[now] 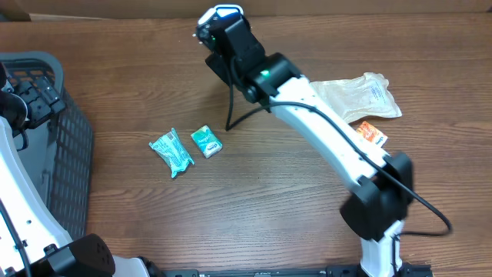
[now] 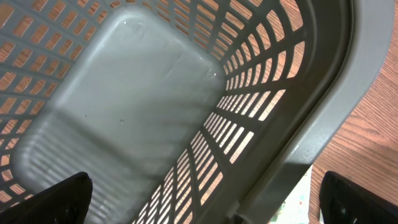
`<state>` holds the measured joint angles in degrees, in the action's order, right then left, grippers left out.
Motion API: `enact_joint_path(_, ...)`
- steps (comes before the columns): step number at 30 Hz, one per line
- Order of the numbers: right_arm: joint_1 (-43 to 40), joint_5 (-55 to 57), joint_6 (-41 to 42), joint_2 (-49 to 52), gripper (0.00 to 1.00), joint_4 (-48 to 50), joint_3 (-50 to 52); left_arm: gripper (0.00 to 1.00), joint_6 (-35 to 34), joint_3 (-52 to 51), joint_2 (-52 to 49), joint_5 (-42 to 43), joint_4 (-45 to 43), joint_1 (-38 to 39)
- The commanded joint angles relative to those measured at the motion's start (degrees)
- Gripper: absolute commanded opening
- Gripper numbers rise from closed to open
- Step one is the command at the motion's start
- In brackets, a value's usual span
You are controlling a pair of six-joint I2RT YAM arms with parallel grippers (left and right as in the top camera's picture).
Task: Scan the item barcode
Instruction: 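Hold the jar in front of the scanner window, then carry the jar right and set it down near the bag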
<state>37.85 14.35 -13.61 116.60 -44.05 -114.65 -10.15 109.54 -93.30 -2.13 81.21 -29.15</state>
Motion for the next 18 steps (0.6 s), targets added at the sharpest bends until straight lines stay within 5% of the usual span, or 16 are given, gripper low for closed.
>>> enact_joint_path(1, -1.2, -12.7, 17.1, -1.7, 0.15, -8.4, -0.8, 0.99, -0.4, 0.4, -0.2, 0.1, 0.0, -0.1)
enact_joint_path(9, -4.1, -18.3, 18.3, -1.5, 0.16, -32.4, -0.8, 1.00, -0.4, 0.4, -0.2, 0.1, 0.0, -0.1)
enact_joint_path(18, -10.3, -18.3, 18.9, -1.4, 0.13, -38.7, 2.0, 1.00, -0.4, 0.4, -0.2, 0.1, 0.0, -0.1)
